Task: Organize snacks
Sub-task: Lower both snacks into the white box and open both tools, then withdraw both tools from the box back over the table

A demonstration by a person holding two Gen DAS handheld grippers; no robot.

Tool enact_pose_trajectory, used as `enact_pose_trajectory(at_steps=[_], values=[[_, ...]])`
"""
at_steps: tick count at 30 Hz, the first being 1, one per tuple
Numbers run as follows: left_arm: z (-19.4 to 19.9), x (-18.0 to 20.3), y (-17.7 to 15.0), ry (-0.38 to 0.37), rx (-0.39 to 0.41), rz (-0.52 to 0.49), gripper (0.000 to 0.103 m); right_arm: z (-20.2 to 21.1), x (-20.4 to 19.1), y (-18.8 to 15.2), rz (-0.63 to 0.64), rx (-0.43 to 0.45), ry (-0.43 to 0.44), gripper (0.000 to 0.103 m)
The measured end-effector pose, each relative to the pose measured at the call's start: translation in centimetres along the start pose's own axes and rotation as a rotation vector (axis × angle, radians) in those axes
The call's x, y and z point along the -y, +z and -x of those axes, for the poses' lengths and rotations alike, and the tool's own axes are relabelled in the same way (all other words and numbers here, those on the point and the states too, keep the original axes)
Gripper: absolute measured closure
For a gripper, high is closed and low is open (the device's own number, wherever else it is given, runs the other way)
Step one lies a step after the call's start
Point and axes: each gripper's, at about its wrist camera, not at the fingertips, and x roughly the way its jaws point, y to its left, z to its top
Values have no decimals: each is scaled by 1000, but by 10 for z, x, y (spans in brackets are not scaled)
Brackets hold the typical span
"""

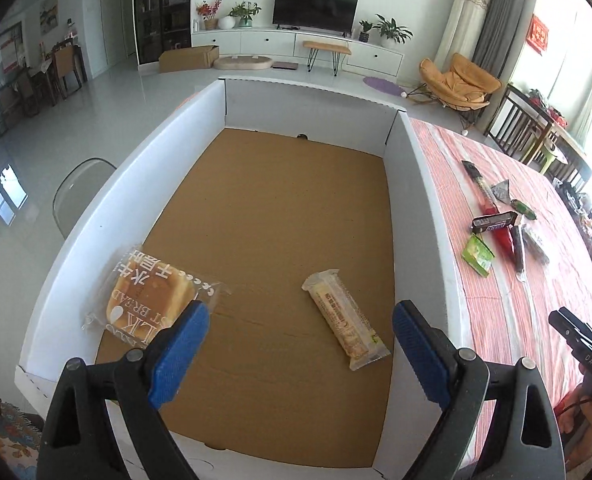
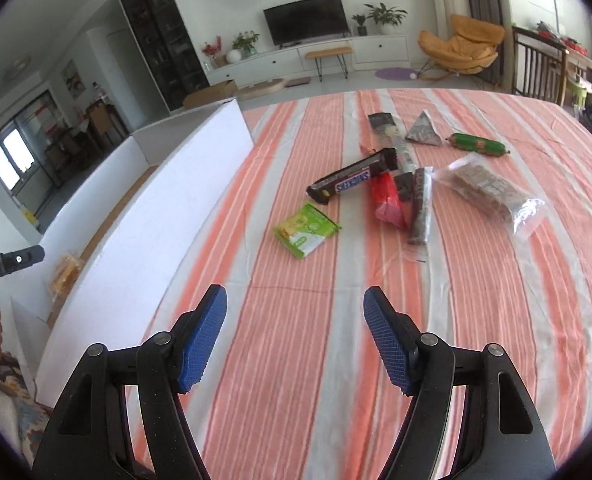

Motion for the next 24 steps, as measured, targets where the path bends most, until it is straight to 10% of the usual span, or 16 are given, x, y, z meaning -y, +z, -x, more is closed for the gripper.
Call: enact_pose_trajectory(at_steps=[14, 20, 24], values=[[2, 62, -16, 173, 48, -195, 11, 18, 94, -35, -302, 76, -11, 25], [3, 68, -32, -53, -24, -132, 11, 18, 86, -39, -254, 86, -16, 25], [2, 104, -36, -17, -4, -233, 11, 18, 84, -39, -246, 89, -4, 25]])
